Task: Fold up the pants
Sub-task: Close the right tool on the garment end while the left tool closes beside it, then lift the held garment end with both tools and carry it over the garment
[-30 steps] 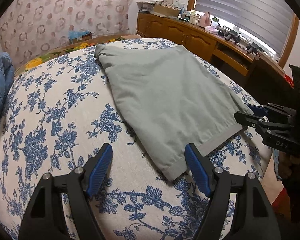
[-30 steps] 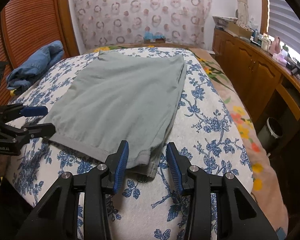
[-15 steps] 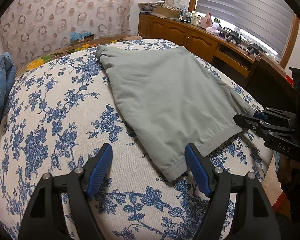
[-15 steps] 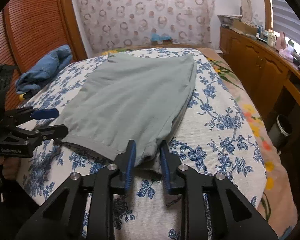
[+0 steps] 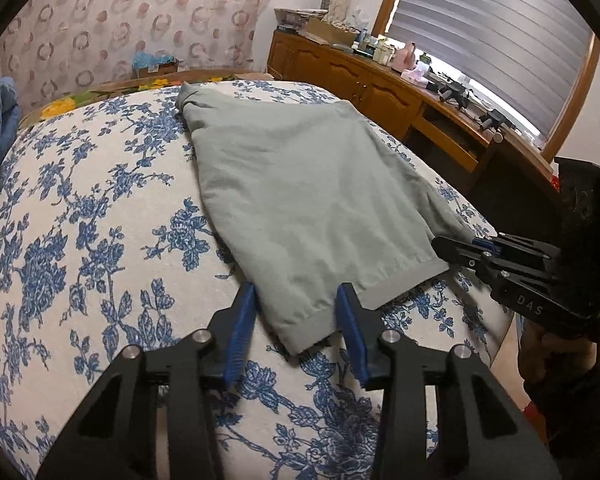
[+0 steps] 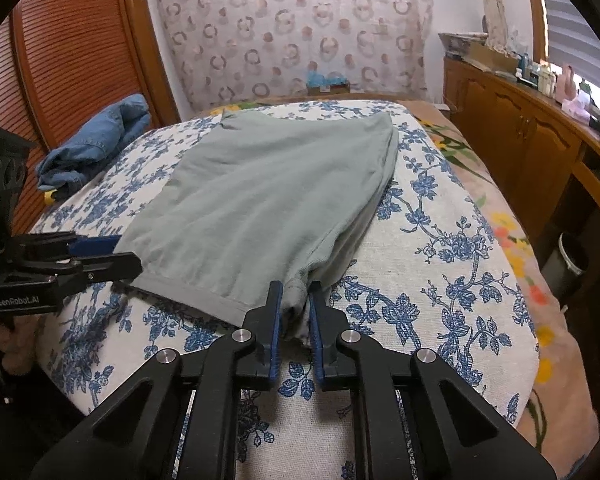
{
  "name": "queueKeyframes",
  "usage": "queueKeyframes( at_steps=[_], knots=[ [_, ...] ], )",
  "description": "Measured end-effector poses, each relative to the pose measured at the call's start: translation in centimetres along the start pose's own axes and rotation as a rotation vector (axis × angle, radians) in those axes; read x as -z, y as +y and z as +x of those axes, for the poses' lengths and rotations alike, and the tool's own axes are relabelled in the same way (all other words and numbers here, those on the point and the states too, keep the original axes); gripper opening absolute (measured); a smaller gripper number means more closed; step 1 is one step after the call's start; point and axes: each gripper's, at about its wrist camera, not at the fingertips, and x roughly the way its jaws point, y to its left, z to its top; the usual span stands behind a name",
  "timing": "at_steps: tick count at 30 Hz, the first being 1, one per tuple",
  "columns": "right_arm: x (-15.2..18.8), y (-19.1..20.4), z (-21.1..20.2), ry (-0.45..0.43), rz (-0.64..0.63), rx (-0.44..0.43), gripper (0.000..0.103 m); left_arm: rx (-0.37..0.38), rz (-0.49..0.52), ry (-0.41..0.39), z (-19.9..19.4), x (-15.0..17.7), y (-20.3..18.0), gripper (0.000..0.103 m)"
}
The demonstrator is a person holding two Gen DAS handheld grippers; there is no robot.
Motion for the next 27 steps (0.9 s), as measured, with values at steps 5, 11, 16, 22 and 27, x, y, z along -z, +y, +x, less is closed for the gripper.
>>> queueKeyframes(
  at_steps=[5,11,16,22,27],
  knots=[
    [-0.3,0.0,0.0,-0.001,0.001,-0.011,0.008,-0.008,-0.030,-0.001,-0.1,0.2,0.0,0.041],
    [-0.9,-0.5,-0.3,-0.018,0.037,-0.075,0.007,0.035,-0.036,0.008,-0.2,-0.3,0.1,0.009],
    [-2.3,0.2,-1.3,-0.050,0.008,-0.101,0.007,0.050,-0.031,-0.031,-1.9,-1.5,0.2,0.005],
    [-5.1,1.8,-3.4,-0.121,-0.037,-0.123,0.007,0.023,0.013,-0.111,-5.2,-3.6,-0.1,0.004],
    [-7.8,3.4,-5.7,-0.192,-0.088,-0.135,0.007,0.008,0.024,-0.177,-8.3,-5.6,0.5,0.004]
  ],
)
